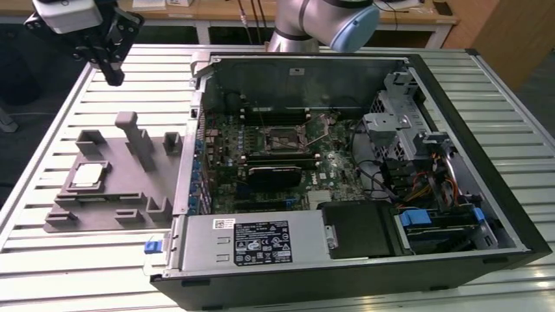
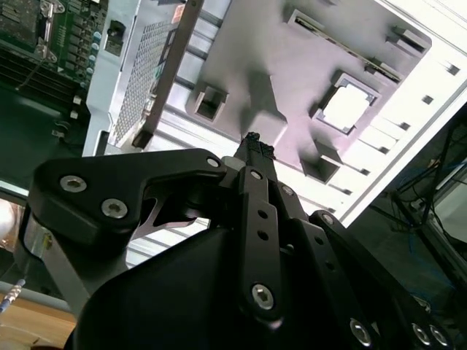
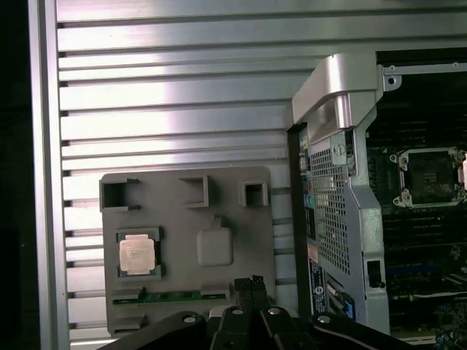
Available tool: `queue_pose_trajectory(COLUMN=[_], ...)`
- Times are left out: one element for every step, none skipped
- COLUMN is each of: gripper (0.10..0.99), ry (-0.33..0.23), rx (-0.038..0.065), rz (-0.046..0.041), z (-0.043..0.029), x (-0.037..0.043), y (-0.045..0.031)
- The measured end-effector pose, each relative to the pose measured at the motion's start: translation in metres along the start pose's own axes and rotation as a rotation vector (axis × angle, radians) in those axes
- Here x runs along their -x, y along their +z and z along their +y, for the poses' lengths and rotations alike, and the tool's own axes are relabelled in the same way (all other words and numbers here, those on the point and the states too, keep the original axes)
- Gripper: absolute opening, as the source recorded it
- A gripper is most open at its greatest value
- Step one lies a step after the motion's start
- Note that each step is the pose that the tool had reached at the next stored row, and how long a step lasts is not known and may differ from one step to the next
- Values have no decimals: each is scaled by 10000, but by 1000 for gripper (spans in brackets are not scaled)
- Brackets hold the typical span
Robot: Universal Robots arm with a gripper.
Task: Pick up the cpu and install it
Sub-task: 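Reach for the cpu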
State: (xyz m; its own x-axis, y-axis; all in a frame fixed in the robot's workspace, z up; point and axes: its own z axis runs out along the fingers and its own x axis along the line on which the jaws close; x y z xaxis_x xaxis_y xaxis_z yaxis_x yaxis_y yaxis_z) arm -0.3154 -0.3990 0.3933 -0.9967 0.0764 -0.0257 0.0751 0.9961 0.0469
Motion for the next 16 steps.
queue_pose_trajectory(gripper=[106,106,106,106,106,106,106,106,106,106,106,106,106,106,106,106], ry=[0,0,-1,-1,-1,-1,-1,-1,-1,-1,-1,0,0,0,0,0], rx=[0,1,1,2,4,5,6,8,9,10,13,14,17,19,20,21], rz=[0,0,1,1,1,1,1,1,1,1,1,1,1,2,2,3], z=[-2,-3,-4,-5,-6,-8,-9,-10,-11,-13,-14,-15,-17,-18,-19,-21], x=[-17,-32,-48,-64,-80,-95,-112,-129,-147,-163,-181,-199,-218,-236,-254,-272], y=[-1,-1,-2,-2,-3,-3,-3,-4,-4,-5,-5,-6,-6,-6,-7,-7])
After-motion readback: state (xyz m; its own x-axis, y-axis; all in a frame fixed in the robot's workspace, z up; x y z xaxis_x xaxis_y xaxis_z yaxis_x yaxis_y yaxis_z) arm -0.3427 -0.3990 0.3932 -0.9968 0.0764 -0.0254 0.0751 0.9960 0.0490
